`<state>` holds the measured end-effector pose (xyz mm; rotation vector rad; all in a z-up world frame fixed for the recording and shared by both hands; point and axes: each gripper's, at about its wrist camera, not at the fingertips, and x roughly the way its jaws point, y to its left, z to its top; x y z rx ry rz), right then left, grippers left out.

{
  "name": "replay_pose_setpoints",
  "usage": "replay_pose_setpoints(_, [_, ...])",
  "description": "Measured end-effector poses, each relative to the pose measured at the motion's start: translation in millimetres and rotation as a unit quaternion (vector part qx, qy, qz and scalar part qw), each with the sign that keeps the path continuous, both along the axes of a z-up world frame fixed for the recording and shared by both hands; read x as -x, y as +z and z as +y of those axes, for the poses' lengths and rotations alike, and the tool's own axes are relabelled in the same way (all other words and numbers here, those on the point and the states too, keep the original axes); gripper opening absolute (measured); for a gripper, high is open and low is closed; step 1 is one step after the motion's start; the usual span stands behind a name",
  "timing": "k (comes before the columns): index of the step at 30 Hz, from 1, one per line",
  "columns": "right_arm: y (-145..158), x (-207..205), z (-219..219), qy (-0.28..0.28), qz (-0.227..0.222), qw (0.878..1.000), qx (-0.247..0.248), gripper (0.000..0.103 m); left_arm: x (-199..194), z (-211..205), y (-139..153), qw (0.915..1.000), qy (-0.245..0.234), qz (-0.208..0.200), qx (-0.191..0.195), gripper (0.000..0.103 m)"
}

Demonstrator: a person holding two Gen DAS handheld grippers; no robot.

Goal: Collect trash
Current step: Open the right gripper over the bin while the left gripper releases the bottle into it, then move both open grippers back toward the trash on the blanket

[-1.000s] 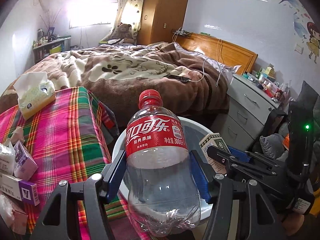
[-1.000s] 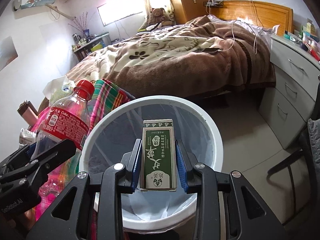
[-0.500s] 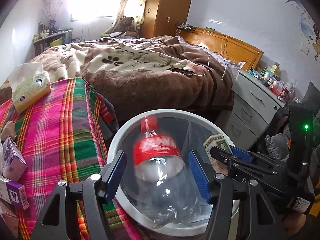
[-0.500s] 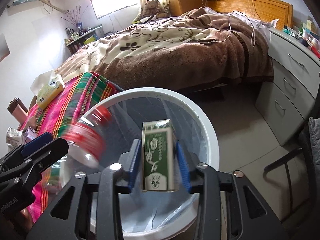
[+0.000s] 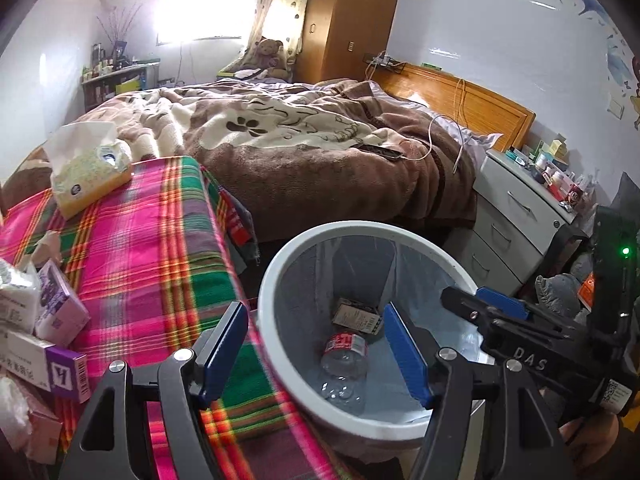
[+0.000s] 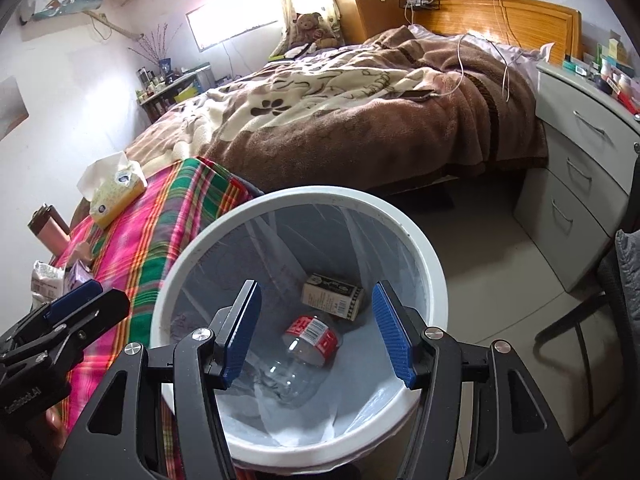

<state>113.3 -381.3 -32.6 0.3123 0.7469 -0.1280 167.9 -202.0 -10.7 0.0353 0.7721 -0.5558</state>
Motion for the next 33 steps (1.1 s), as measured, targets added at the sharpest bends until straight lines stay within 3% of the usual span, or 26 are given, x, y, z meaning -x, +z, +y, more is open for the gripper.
replay_pose_setpoints(17, [23,10,53,0.035,-0.048,0.998,0.015,0.059,35,93,21,0.9969,0.069,-0.037,0.004,0.070])
replay_pose_setpoints(24, [25,5,88,0.081,-0.062,0.995,0.018,0.060,47,134,23,0.9936,0.100,-0.053,-0.006,0.070])
replay_pose_setpoints(28, [25,-3,111,0.111,-0.064,0.992,0.017,0.067,51,164,23,0.9904,0.125,-0.059,-0.015,0.071])
replay_pose_setpoints(33, [23,-11,134,0.140,-0.066,0.988,0.005,0.068,52,198,21,0.9878,0.144,-0.056,-0.018,0.071])
